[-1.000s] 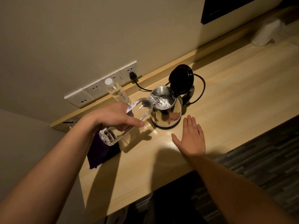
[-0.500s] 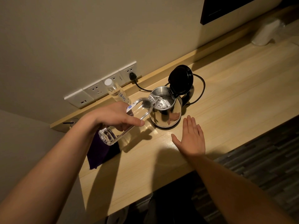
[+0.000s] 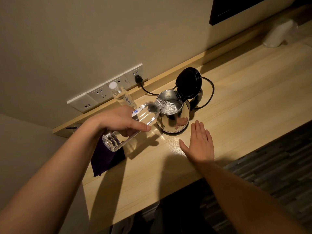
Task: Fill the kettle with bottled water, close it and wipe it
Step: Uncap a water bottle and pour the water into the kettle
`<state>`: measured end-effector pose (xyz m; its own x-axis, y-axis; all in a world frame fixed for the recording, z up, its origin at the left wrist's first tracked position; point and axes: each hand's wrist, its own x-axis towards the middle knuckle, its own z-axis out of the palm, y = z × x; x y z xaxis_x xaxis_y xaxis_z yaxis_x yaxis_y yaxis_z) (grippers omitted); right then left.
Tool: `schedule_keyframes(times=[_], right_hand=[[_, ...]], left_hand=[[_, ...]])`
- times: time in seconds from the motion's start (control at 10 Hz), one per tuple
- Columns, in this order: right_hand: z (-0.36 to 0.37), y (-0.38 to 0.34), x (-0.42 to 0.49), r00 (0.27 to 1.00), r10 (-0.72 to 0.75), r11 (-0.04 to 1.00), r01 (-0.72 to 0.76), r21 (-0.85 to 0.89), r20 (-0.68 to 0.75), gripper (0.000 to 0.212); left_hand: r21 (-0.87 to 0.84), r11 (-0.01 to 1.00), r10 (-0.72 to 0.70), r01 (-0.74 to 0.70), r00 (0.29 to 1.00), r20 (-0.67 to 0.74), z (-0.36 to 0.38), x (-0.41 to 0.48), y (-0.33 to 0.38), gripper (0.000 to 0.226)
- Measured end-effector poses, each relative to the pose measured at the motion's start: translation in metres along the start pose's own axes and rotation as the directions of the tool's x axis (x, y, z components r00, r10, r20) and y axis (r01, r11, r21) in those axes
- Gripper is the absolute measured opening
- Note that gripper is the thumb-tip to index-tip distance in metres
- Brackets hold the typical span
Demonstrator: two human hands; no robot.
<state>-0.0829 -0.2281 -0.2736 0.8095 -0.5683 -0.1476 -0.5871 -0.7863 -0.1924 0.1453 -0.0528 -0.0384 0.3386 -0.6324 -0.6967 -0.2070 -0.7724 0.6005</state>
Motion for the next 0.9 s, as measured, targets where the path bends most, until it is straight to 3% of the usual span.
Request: schedule_keyframes(times=[0.3, 0.5, 0.8, 0.9], right_hand=[[-0.0003, 0.0001, 0.0000, 1.000, -0.005, 1.000, 0.005, 0.000, 0.002, 0.093], [-0.0011, -0.0007, -0.0002, 1.000, -0.003, 1.000, 0.003, -0.006, 0.001, 0.093], [-0.0015, -0.0004, -0.0002, 1.000, -0.004, 1.000, 0.004, -0.006, 0.002, 0.093], [-0.0014, -0.0008, -0.0001, 1.000, 0.000, 1.000, 0.000, -0.003, -0.004, 0.094]], left_hand=[[0.028, 0.999, 0.021, -0.021, 1.000, 0.012, -0.0022, -0.0016, 0.0005, 0.051], [0.024, 1.000, 0.019, -0.020, 1.000, 0.019, -0.0046, -0.0016, -0.0027, 0.067], [0.048, 0.999, -0.002, 0.000, 1.000, 0.025, -0.0087, -0.0012, -0.0040, 0.057], [0.050, 0.999, 0.005, -0.006, 0.999, 0.032, -0.0089, -0.0028, -0.0011, 0.067]])
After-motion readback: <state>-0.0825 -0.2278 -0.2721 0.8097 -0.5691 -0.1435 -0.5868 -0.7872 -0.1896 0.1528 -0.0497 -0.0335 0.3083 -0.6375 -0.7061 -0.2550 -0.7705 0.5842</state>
